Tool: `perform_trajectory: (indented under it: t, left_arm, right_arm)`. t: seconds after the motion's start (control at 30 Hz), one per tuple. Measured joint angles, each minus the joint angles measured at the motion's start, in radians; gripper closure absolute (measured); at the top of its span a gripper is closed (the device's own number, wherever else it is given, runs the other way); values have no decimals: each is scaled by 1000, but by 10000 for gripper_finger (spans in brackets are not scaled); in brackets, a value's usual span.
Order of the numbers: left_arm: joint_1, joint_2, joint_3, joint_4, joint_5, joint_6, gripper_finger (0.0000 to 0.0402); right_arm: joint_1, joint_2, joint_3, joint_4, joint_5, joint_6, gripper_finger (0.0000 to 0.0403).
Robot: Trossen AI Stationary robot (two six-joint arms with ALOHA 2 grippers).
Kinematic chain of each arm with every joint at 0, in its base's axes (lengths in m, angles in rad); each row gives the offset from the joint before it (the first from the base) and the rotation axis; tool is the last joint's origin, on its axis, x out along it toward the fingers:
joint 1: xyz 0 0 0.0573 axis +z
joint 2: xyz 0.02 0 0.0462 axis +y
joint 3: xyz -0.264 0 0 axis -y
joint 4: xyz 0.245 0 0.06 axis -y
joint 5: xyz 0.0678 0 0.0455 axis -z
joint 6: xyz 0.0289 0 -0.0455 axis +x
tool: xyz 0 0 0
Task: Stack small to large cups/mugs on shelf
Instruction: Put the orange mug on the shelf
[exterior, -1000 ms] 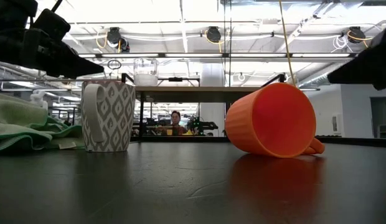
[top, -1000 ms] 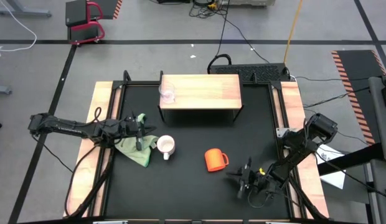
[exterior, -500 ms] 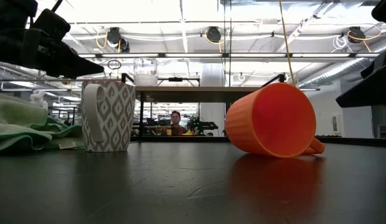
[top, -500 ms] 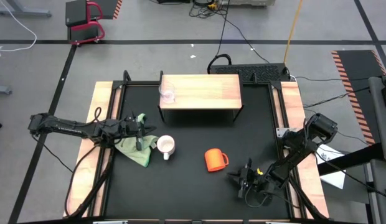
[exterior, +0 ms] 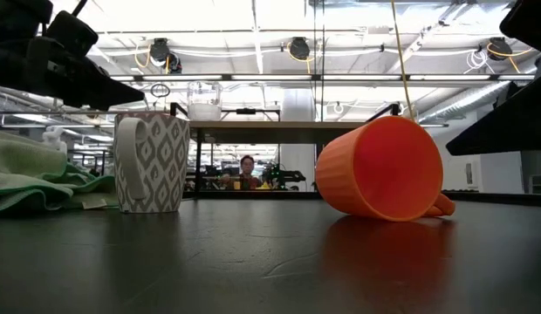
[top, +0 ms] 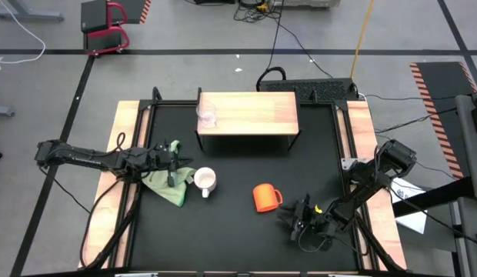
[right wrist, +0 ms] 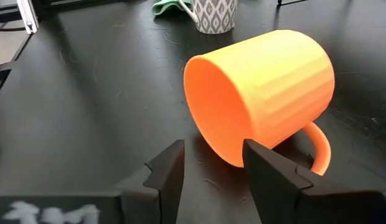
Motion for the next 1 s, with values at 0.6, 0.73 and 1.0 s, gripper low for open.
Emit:
perform_trajectory:
  t: [0.6,0.73,1.0]
  left_arm:
    - [0,0,0,0,15,1,371]
    - [0,0,0,-1,15,1,371]
    - [0,0,0,-3,16,2,371]
  right_arm:
    - [-73,0,0,-105,0,60,249]
    - [-97,0,0,-116,0,57,250]
    - [-130,0,0,-136,0,51,250]
